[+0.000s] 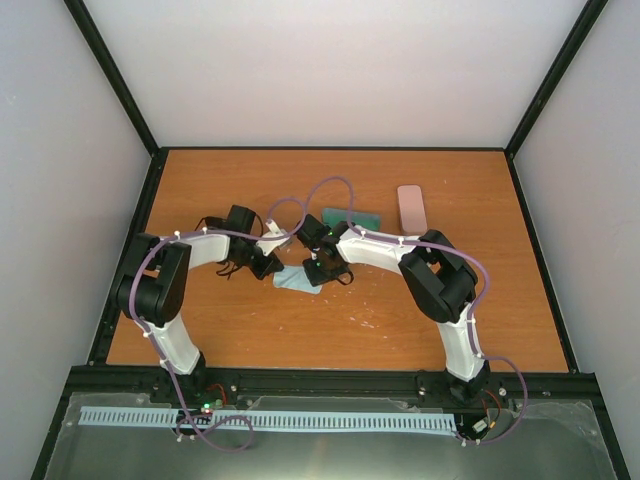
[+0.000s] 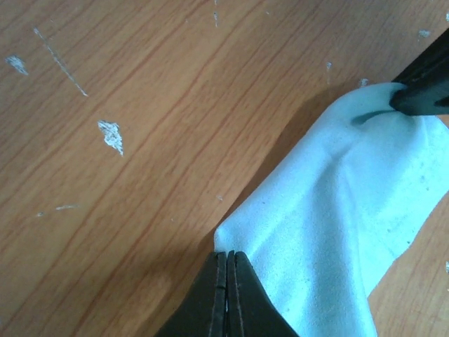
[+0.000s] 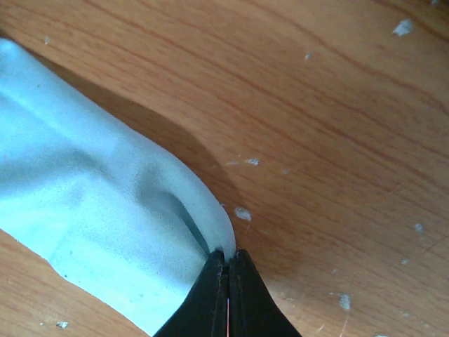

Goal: Organize the sunglasses
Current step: Pick up the glasses cleaning cloth from the center of the board.

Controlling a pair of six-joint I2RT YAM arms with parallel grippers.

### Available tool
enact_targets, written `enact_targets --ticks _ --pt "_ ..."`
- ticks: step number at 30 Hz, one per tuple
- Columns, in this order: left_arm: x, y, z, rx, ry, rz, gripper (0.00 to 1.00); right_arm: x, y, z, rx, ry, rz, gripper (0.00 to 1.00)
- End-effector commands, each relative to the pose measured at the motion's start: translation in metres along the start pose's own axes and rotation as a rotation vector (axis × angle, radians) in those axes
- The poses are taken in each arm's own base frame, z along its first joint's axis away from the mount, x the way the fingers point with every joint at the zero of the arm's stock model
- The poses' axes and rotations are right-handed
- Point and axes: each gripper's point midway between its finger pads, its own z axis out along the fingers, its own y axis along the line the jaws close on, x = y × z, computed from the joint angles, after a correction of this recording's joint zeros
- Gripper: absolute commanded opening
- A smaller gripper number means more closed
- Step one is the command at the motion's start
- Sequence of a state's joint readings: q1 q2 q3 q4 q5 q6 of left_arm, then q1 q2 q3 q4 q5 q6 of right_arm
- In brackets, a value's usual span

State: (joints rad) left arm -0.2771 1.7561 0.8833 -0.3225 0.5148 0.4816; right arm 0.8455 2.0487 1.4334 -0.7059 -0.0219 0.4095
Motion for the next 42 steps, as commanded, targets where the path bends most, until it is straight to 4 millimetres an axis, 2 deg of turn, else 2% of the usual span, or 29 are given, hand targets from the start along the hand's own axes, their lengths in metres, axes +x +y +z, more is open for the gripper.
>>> enact_targets --ticks 1,6,12,18,24,30,42 --pt "-0.003 -0.009 -0.003 0.03 0.023 -0.027 0.01 -0.013 -0.01 -0.013 0.041 -0.062 0.024 0.03" --pt "-0.017 -0.012 -0.001 0.042 0.001 -0.021 0.01 -0.016 -0.013 -0.017 0.047 -0.073 0.027 0.03" --pt "-0.038 -0.024 0.008 0.061 -0.017 0.006 0.01 -0.014 -0.019 -0.02 0.062 -0.072 0.02 0.03" --pt "-0.06 -0.032 0.015 0.073 -0.033 0.037 0.01 -0.011 -0.038 -0.031 0.093 -0.088 0.044 0.03" --pt "-0.067 -0.022 0.014 0.022 -0.032 0.08 0.01 -0.009 -0.048 -0.031 0.109 -0.074 0.038 0.03" --pt "-0.093 -0.02 0.015 0.052 -0.078 0.056 0.0 -0.013 -0.062 -0.037 0.131 -0.087 0.05 0.03" --pt "-0.123 -0.029 0.037 0.11 -0.094 0.06 0.01 -0.022 -0.103 -0.052 0.203 -0.122 0.099 0.03"
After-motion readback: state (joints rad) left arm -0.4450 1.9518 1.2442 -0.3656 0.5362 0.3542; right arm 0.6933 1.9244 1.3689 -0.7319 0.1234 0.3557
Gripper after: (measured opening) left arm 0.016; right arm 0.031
